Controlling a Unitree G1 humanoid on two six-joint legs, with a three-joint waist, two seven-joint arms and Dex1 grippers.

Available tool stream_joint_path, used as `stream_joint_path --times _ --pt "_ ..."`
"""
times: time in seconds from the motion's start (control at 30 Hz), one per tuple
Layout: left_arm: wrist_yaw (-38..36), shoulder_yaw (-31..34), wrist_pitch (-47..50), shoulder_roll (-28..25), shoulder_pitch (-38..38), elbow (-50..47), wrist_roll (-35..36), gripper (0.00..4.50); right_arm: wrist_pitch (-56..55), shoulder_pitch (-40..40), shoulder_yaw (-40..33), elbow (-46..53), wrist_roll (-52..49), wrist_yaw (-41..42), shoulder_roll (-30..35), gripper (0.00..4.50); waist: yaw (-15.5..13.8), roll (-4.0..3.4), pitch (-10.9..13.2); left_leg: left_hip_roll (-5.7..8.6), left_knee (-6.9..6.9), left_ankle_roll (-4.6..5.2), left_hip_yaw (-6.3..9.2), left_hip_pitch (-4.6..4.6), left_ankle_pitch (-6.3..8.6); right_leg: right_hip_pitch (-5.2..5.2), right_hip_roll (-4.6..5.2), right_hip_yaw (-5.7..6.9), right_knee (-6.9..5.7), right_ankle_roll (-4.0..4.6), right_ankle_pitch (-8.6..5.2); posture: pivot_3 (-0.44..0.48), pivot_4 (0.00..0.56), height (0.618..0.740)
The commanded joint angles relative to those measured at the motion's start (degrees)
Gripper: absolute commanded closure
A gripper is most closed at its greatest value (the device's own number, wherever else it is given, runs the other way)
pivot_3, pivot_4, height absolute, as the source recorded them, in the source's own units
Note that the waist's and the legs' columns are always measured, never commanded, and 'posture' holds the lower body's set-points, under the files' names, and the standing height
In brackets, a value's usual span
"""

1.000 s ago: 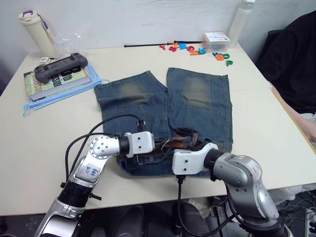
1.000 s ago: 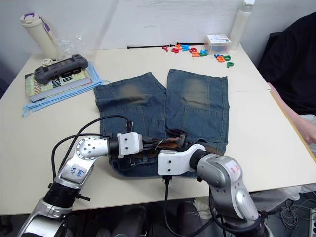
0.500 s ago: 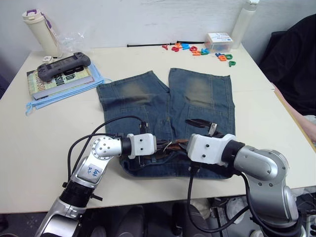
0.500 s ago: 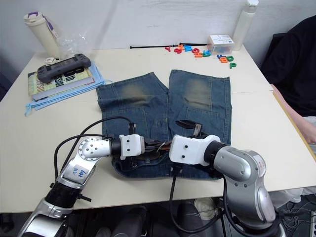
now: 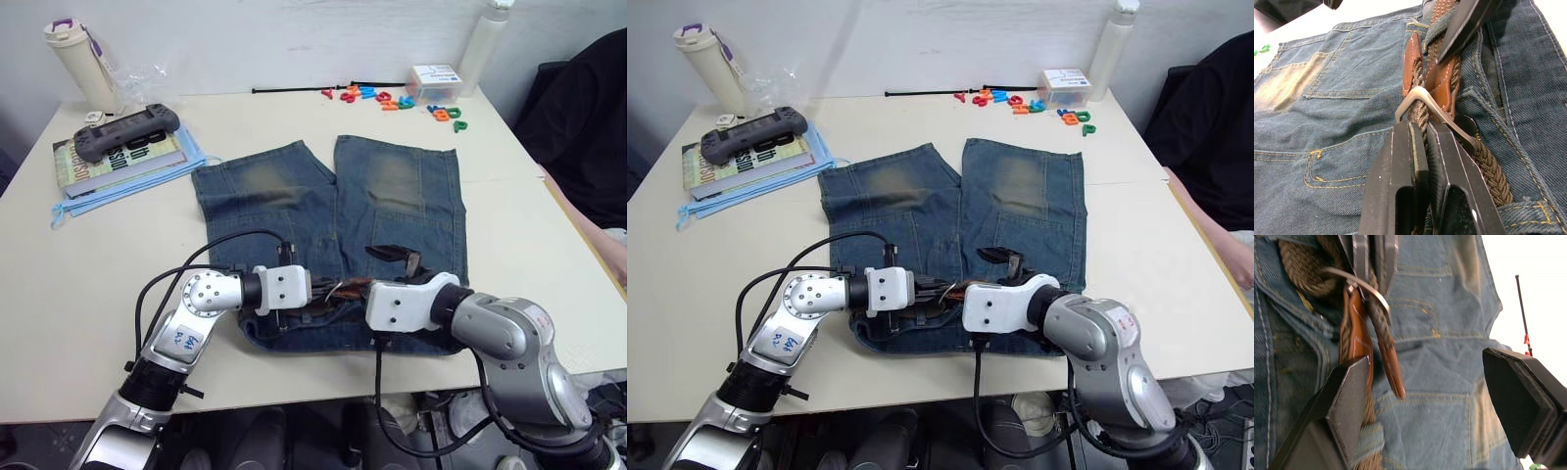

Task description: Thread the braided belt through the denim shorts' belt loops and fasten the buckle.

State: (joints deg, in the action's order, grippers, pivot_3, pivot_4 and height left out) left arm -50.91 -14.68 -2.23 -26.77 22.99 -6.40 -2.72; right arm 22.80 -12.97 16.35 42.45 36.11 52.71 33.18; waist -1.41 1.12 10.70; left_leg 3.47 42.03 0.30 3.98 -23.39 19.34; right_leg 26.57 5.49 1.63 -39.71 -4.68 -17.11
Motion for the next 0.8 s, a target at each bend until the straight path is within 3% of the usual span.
stream_joint_path --times 0.03,0.13,0.27,0.3,0.5,0.7,0.8 --pt "-0.3 -1.0 -1.7 0.3 0.5 -1.7 0.8 4.50 -1.0 -0.6 2.0 0.4 1.7 -0.9 -0.4 0.80 0.0 0.00 0.0 0.00 0.00 0.00 0.00 0.00 0.00 0.00 0.00 0.00 0.00 0.00 0.00 0.000 0.150 0.659" --pt "-0.4 -1.1 -2.1 0.2 0.4 -1.6 0.9 4.50 -0.6 -0.5 2.5 -0.2 2.4 -1.0 -0.6 1.74 0.0 0.00 0.0 0.00 0.00 0.00 0.00 0.00 0.00 0.00 0.00 -0.01 0.00 0.00 0.00 0.000 0.150 0.659" --pt "-0.5 -1.2 -3.5 0.0 0.2 -1.5 0.8 4.50 0.0 -0.4 3.1 -1.0 2.8 -1.2 -1.0 3.69 0.0 0.00 0.0 0.00 0.00 0.00 0.00 -0.01 0.00 0.00 0.00 0.00 0.00 0.00 0.00 0.000 0.150 0.659" --pt "-0.5 -1.2 -3.9 0.0 0.1 -1.5 0.8 4.50 0.4 -0.4 3.2 -1.1 2.7 -1.2 -1.2 4.39 0.0 0.00 0.0 0.00 0.00 0.00 0.00 -0.01 0.00 0.00 0.00 0.00 0.01 0.00 0.00 0.000 0.150 0.659" --pt "-0.8 -1.4 -7.9 -0.5 -0.1 -0.5 0.9 4.50 1.3 -0.2 3.6 -0.9 3.0 -1.2 -2.3 4.46 0.0 0.00 0.0 0.00 0.00 0.00 0.00 -0.01 0.00 0.00 0.00 0.00 0.00 0.00 0.00 0.000 0.150 0.659" --pt "0.4 1.1 -2.5 -0.1 -1.9 -3.7 3.9 2.24 3.0 -0.5 2.5 -0.6 3.4 -1.4 -2.8 4.50 0.0 0.00 0.0 0.00 0.00 0.03 0.00 -0.01 0.02 0.00 0.00 0.00 0.01 -0.01 0.00 0.000 0.150 0.659" --pt "-0.8 5.0 1.6 -2.0 -4.9 -7.9 9.3 2.24 3.6 0.0 1.9 0.4 3.9 -1.5 -2.5 4.50 0.3 0.00 0.0 0.00 0.00 0.04 0.00 -0.02 0.02 0.02 -0.01 -0.02 0.02 -0.01 -0.01 0.000 0.150 0.659"
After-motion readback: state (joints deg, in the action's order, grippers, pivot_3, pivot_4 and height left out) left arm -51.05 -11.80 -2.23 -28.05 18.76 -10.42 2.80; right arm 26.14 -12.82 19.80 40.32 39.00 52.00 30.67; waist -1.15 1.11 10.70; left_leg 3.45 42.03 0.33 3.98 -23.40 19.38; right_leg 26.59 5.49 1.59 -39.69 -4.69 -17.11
